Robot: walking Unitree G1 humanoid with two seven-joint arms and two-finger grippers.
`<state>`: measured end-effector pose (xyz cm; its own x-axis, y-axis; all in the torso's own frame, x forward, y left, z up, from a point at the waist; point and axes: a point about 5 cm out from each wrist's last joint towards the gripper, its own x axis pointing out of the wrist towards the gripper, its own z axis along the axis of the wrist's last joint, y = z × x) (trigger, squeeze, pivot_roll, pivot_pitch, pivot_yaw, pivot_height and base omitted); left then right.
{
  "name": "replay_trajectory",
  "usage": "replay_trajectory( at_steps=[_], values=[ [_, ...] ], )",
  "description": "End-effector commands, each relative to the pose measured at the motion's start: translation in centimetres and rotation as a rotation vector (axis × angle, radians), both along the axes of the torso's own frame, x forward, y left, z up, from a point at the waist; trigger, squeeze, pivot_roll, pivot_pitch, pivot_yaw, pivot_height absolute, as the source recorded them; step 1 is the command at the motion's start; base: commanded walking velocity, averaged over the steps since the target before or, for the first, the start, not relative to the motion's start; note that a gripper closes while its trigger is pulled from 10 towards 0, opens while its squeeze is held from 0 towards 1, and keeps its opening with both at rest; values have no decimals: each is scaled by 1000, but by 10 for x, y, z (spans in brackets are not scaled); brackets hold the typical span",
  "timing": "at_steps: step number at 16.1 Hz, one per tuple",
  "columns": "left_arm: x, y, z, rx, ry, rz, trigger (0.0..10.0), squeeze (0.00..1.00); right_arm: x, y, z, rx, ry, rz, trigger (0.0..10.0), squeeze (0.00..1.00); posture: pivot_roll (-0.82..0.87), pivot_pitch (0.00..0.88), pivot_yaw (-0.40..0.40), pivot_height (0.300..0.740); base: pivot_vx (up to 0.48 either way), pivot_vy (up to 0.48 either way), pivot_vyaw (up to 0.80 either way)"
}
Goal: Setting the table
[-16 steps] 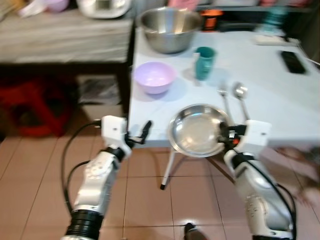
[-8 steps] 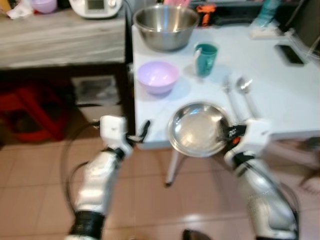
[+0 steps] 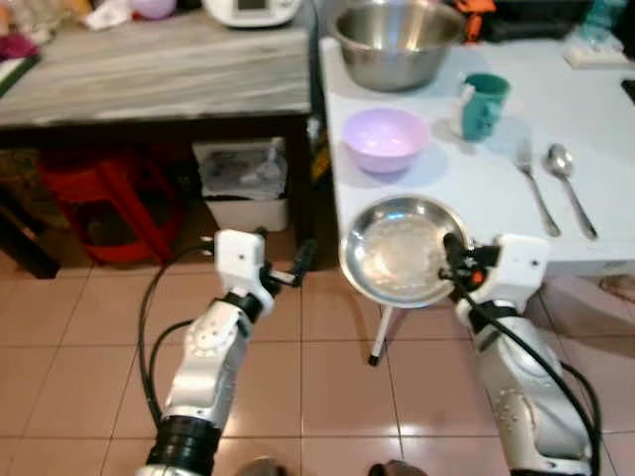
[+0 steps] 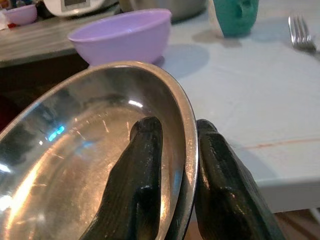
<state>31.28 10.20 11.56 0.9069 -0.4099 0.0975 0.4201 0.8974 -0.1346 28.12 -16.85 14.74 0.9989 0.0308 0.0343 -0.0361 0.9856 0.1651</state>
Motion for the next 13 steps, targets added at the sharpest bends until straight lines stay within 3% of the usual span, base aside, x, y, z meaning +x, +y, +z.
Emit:
replay_trajectory(
  at_steps=[1,13],
  values=[
    [1,9,-1,17,1,27,10000,0,-1,7,3,12,-21,23,10000,0,-116,142,44,740,0,330,600],
    [1,7,-2,26,6,15,10000,0,-2,6,2,11,-26,18,10000,0,-117,146,51,740,0,328,607]
  ],
)
